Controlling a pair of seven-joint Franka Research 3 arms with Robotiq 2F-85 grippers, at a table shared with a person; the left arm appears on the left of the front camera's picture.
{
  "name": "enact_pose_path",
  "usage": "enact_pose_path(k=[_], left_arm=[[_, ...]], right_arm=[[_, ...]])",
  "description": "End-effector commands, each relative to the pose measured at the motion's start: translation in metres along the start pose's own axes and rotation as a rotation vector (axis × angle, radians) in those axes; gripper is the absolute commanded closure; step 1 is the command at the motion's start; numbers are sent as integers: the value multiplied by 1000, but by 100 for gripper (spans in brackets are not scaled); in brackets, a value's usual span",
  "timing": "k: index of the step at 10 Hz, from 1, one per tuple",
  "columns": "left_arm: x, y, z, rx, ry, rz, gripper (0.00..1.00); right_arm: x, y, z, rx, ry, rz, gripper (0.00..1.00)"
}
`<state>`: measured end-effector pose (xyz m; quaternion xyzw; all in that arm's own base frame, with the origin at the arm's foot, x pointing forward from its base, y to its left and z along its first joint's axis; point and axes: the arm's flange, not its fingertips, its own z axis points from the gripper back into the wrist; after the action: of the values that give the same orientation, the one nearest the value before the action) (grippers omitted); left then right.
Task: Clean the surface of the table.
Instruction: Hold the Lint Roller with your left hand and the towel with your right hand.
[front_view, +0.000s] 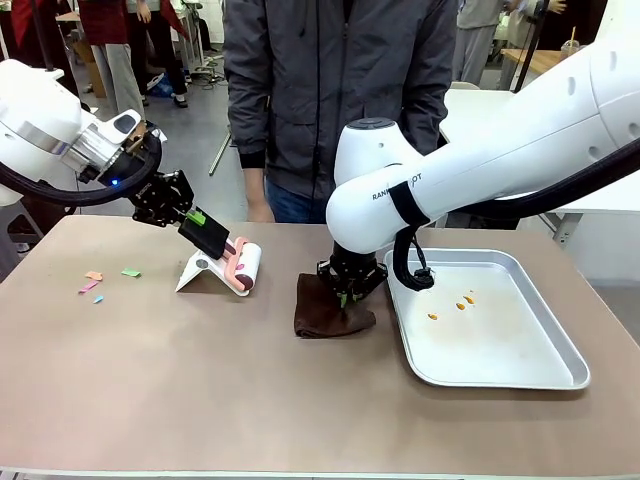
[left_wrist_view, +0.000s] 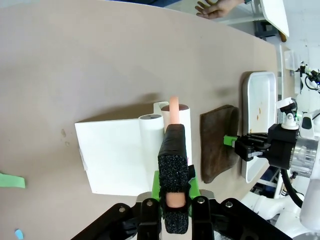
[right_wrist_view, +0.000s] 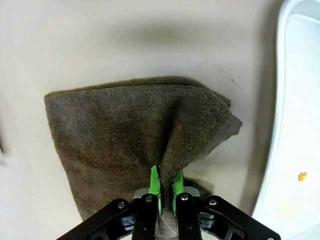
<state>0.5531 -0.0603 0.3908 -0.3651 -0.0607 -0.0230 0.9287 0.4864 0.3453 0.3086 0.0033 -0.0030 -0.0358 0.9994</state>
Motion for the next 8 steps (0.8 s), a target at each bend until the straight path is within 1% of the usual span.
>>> enact_pose_path(k=[1,2,3,4,5,6,8], left_arm=[[-3,-1,2,-33,-42,-19,100],[-5,-3,5,-52,-49,-25,100],[-7,-5,10,-83,-57,-31,100],[-10,-8,15,-125,-57,-39,100],[-12,-9,20,-159,-53,-36,86],[-15,-11,23,-180,-48,-37,86],[-21,-13,37,-269,-34,-15,86]], right_arm=[[0,-6,-10,-2,24,-24,100],[1,-13,-5,39,26,-30,100],[2,-29,6,124,12,-52,100],[3,-48,17,240,-24,-94,100],[2,-68,26,396,-36,-97,100],[1,-85,31,544,-23,-82,100],[-2,-117,37,867,33,-25,100]])
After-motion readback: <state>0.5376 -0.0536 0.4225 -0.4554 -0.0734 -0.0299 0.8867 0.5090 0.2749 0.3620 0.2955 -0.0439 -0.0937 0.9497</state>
